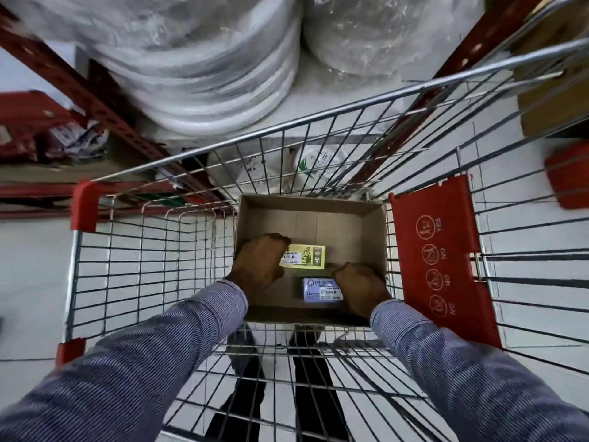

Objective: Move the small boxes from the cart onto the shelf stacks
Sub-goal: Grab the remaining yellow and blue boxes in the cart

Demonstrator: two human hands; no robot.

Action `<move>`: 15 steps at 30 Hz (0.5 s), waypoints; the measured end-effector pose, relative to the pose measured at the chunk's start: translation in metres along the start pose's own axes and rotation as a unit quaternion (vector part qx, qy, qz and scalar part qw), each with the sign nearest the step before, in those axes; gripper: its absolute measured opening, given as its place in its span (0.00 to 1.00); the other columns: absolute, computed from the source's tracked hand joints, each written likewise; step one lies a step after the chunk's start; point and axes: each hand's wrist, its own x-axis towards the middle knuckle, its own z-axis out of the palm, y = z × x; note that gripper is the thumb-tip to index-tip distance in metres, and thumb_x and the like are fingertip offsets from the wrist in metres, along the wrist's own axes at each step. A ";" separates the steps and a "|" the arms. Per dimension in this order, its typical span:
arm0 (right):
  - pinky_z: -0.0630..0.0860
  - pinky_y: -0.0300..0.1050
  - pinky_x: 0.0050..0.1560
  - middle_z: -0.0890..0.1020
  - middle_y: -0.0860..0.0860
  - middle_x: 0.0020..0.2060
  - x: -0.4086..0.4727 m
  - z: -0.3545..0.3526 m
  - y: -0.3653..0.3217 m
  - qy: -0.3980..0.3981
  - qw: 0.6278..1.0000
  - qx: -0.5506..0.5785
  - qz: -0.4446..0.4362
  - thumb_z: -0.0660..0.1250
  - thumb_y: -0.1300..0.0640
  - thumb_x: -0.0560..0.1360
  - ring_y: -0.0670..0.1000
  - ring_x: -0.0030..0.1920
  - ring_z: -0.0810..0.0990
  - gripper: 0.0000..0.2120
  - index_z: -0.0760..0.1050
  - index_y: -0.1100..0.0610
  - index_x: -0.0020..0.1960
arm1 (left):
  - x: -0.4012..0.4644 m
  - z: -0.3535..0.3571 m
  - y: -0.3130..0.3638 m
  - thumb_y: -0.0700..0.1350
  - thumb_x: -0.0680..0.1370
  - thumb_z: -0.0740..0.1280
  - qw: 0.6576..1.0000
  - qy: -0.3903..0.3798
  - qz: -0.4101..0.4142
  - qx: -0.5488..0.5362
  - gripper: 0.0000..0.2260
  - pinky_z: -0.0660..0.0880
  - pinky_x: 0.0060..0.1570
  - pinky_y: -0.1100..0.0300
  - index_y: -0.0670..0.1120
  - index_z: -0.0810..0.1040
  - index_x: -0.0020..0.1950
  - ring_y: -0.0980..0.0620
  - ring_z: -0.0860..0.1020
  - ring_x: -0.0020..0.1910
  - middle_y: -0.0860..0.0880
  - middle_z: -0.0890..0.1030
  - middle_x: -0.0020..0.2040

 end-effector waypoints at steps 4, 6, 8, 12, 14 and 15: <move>0.74 0.50 0.59 0.79 0.56 0.59 -0.022 -0.041 -0.009 0.044 0.999 -0.017 -0.002 0.72 0.50 0.72 0.57 0.58 0.78 0.19 0.74 0.56 0.59 | -0.020 -0.045 0.000 0.47 0.70 0.75 0.998 0.056 -0.001 0.003 0.27 0.77 0.57 0.48 0.46 0.73 0.68 0.41 0.79 0.59 0.43 0.80 0.63; 0.73 0.50 0.58 0.79 0.57 0.58 -0.039 -0.068 -0.016 0.066 0.998 -0.021 0.000 0.74 0.47 0.70 0.58 0.58 0.77 0.23 0.73 0.56 0.60 | -0.035 -0.077 0.003 0.48 0.69 0.76 0.995 0.096 0.006 0.011 0.27 0.78 0.55 0.48 0.47 0.74 0.67 0.40 0.79 0.58 0.42 0.81 0.61; 0.74 0.50 0.59 0.78 0.57 0.59 -0.060 -0.095 -0.024 0.088 0.996 -0.031 0.008 0.75 0.45 0.68 0.58 0.58 0.76 0.27 0.73 0.57 0.61 | -0.053 -0.112 0.009 0.49 0.68 0.77 0.990 0.139 0.015 0.012 0.26 0.79 0.50 0.49 0.48 0.76 0.64 0.40 0.81 0.55 0.43 0.83 0.57; 0.78 0.49 0.53 0.82 0.55 0.55 -0.117 -0.158 -0.043 0.175 0.983 -0.046 0.013 0.77 0.43 0.63 0.58 0.55 0.80 0.28 0.76 0.52 0.59 | -0.104 -0.194 0.026 0.51 0.66 0.75 0.973 0.227 0.030 0.029 0.21 0.80 0.45 0.51 0.49 0.80 0.58 0.40 0.83 0.49 0.44 0.86 0.51; 0.77 0.48 0.49 0.83 0.54 0.52 -0.151 -0.190 -0.054 0.220 0.974 -0.048 0.016 0.76 0.43 0.63 0.58 0.53 0.81 0.25 0.77 0.51 0.56 | -0.134 -0.236 0.033 0.53 0.66 0.74 0.963 0.266 0.030 0.037 0.23 0.79 0.48 0.51 0.51 0.80 0.61 0.41 0.83 0.52 0.46 0.85 0.54; 0.77 0.48 0.47 0.83 0.54 0.50 -0.170 -0.206 -0.060 0.247 0.967 -0.054 0.020 0.76 0.42 0.63 0.58 0.52 0.81 0.23 0.77 0.52 0.53 | -0.152 -0.259 0.037 0.53 0.66 0.75 0.960 0.275 0.028 0.042 0.26 0.79 0.51 0.51 0.52 0.78 0.63 0.42 0.82 0.55 0.47 0.85 0.57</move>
